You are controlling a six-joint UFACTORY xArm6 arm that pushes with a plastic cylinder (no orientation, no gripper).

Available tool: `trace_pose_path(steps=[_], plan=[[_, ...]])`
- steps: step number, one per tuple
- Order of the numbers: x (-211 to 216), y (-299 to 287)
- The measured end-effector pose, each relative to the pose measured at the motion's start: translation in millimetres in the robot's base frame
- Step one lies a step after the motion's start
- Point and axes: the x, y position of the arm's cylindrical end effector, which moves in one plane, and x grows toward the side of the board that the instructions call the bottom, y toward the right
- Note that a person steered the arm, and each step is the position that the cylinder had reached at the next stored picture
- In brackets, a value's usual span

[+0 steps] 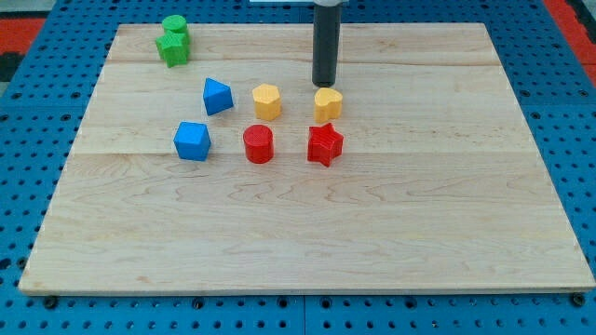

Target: Slide the green circle diagonally bottom left to the green star

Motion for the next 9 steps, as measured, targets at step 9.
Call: trace_pose_path(steps=[9], plan=[[-111.7,35.4]])
